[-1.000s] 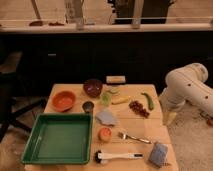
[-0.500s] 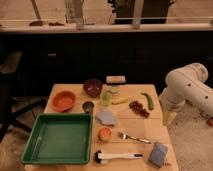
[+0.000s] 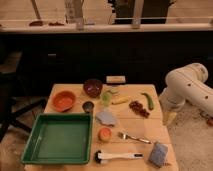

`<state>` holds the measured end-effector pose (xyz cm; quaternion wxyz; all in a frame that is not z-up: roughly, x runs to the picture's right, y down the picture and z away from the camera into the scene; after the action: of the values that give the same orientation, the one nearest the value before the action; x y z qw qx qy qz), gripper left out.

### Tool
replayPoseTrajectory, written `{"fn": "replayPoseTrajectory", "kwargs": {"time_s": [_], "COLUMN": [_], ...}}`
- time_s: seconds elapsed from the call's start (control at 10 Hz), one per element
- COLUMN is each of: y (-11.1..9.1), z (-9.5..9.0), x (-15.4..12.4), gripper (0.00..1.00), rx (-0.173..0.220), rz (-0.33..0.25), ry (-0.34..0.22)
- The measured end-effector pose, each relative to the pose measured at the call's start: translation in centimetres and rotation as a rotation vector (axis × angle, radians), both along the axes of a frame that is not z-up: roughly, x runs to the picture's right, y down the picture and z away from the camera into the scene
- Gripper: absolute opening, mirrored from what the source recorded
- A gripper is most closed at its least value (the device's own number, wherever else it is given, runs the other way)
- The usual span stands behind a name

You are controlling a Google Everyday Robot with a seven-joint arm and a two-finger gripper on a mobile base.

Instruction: Place grapes in purple bowl

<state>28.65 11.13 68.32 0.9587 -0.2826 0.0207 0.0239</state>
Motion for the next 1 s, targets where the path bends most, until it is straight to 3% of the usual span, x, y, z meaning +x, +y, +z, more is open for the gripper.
{"fn": "replayPoseTrajectory", "kwargs": {"time_s": [0.3,0.4,0.7,1.0], "y": [0.0,-0.1,-0.3,-0.7], "z": [0.0,0.2,1.1,2.6], "x": [0.0,-0.1,-1.7,-5.0], "gripper": [0.80,0.80,0.80,0.80], "rx": [0.001,0.002,0.021,0.053], "rz": [0.005,0.042,0.297,0.391], "ry": [0.001,0.008,0.063,0.050]}}
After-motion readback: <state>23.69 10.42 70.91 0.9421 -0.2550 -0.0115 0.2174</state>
